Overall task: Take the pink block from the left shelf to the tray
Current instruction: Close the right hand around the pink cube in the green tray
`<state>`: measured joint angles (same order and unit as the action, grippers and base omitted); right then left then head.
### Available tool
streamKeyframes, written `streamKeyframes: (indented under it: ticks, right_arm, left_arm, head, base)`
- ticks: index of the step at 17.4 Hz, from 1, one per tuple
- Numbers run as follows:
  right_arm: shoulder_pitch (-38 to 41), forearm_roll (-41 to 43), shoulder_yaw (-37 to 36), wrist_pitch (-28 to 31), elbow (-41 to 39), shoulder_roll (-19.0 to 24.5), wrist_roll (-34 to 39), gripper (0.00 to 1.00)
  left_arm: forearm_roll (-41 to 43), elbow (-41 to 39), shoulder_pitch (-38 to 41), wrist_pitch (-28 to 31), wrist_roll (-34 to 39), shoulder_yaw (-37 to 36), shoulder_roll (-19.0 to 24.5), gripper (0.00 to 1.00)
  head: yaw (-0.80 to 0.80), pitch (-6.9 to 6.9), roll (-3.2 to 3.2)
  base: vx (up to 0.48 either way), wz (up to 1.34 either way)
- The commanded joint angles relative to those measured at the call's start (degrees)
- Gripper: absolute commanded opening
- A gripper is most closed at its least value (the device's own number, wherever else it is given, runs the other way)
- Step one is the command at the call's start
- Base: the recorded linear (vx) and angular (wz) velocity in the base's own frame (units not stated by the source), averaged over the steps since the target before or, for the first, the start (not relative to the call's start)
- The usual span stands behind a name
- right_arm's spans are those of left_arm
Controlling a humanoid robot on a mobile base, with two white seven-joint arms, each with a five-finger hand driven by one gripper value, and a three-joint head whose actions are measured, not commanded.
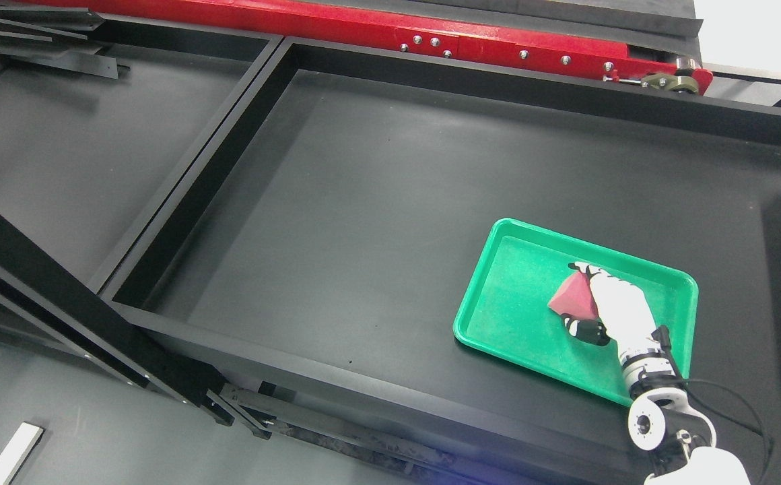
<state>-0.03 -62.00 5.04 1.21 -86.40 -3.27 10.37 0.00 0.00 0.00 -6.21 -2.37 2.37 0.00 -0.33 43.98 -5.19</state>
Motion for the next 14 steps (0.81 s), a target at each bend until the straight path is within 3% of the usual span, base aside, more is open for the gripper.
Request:
streamKeyframes:
  ticks: [1, 3, 6, 11, 14]
  right_arm:
    - [0.38, -0.05, -0.12, -0.59, 0.8, -0.95, 0.35, 0.06]
    - [-0.32, -0.05, -0.12, -0.68, 1.41, -0.86, 0.0, 0.01]
    - [-1.11, 0.04, -0.73, -0.86, 1.5, -1.21, -1.22, 0.0]
    - [-2.52, 0.83, -5.57, -4.45, -2.26, -1.56, -17.46, 0.02]
    - [-2.26, 1.79, -7.15, -4.9, -5.26, -1.74, -21.7, 0.02]
  left_arm:
    - [0.09, -1.0, -1.32, -0.03, 0.0, 0.0, 1.0, 1.0]
    - [0.09, -1.0, -1.32, -0.03, 0.0, 0.0, 1.0, 1.0]
    - [0.09, -1.0, -1.32, -0.03, 0.0, 0.0, 1.0, 1.0]
    - [0.09, -1.0, -1.32, -0.03, 0.0, 0.0, 1.0, 1.0]
    - [0.09, -1.0, -1.32, -0.03, 0.0, 0.0, 1.0, 1.0]
  head:
    - [0.0, 0.0, 0.0]
    - [0.0, 0.0, 0.0]
    - [0.0, 0.0, 0.0]
    - [0.0, 0.0, 0.0]
    - [0.0, 0.0, 0.0]
  base:
    - [0.0, 0.0]
    - [0.0, 0.0]
    - [0.0, 0.0]
    - [-0.001, 0.0]
    - [-0.002, -0.02]
